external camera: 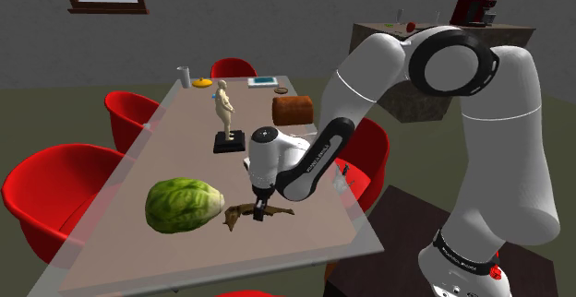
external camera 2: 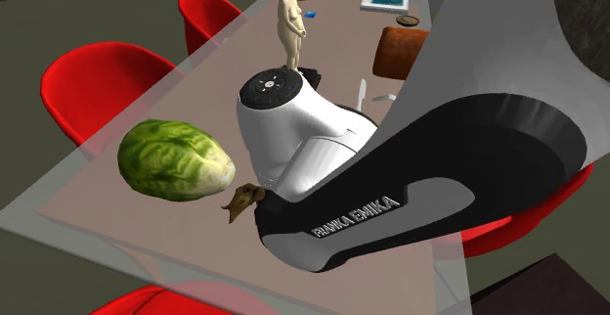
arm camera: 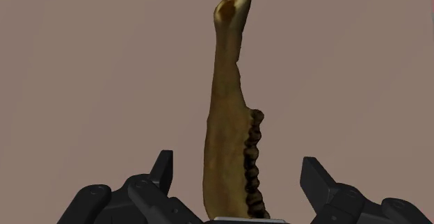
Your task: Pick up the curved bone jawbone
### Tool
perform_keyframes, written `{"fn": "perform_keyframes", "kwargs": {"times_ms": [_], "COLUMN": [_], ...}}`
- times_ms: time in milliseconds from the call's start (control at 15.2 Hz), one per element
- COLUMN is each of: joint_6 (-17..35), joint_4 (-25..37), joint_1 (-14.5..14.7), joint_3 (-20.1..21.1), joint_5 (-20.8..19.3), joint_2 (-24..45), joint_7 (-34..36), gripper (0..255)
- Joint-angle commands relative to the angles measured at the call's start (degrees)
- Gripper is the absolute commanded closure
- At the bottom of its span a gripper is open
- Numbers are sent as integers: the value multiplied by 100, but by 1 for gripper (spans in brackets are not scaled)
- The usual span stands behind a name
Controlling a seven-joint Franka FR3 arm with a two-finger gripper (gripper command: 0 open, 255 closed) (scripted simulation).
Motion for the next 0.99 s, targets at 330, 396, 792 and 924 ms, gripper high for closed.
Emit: {"fn": "perform_keyframes", "kwargs": {"times_ms": [330, 396, 792, 924], "joint_6": [66, 66, 4, -108], "joint_4": [37, 37, 39, 14], "joint_1": [26, 26, 12, -26], "joint_3": [-34, -34, -6, 47], "joint_5": [-41, -41, -8, 57], "joint_2": [101, 101, 42, -96], "joint_7": [38, 38, 12, -49], "gripper": [255, 255, 255, 255]}}
